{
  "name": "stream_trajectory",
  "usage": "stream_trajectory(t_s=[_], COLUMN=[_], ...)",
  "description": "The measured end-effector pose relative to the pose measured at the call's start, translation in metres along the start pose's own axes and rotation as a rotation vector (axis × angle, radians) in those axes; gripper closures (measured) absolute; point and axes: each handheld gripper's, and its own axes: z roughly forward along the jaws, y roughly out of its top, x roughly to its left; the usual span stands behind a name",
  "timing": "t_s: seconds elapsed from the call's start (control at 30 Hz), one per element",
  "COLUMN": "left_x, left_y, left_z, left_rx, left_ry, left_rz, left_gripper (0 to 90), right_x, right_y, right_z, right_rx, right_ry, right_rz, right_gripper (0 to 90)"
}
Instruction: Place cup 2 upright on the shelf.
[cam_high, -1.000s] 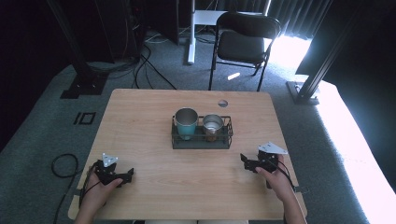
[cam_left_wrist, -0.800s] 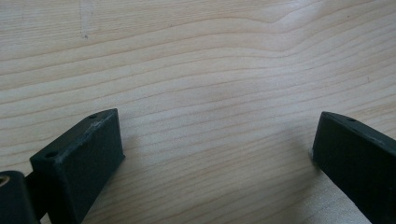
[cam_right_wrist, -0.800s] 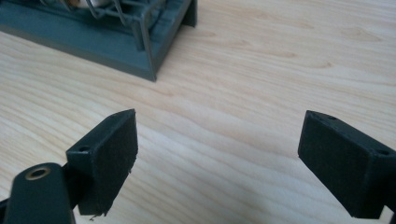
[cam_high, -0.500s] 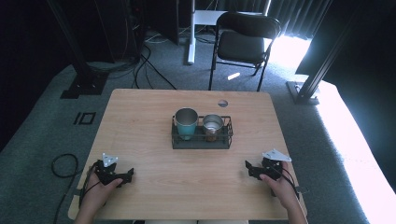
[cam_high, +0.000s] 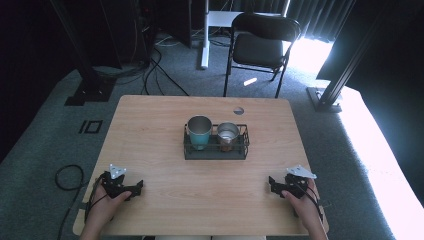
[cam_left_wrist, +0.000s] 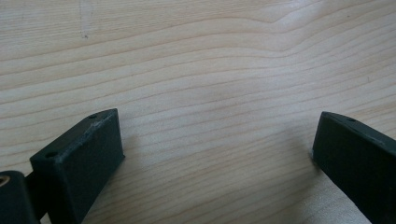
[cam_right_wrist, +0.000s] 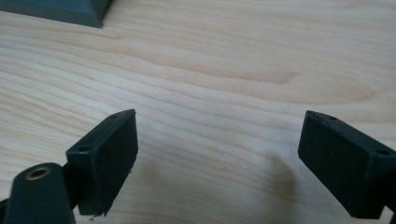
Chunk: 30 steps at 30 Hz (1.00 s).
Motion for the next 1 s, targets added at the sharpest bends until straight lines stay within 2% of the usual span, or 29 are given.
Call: stream_trajectory(t_s=[0.4,0.53,0.67,1.0], left_x=[0.0000,0.0000,0.0000,0.0000], left_y=[0.0000,0.0000,0.0000,-0.0001], left_z=[0.0000,0.0000,0.0000,0.0000], left_rx=[0.000,0.000,0.000,0.000], left_ry=[0.000,0.000,0.000,0.000], left_rz=[0.000,0.000,0.000,0.000], left_gripper=[2.7,2.7,2.7,2.7], right_x=[-0.0028,-0.0031,-0.0048,-0.0046], right_y=[-0.0029,-0.0028,-0.0034,-0.0040], right_z=[0.0021,0.0022,0.0017,0.0012], right_rx=[0.052,0.055,0.058,0.057], right_ry=[-0.034,-0.028,0.003,0.026], right_rz=[0.027,0.023,-0.005,-0.027], right_gripper=[11.8,11.8,11.2,11.2])
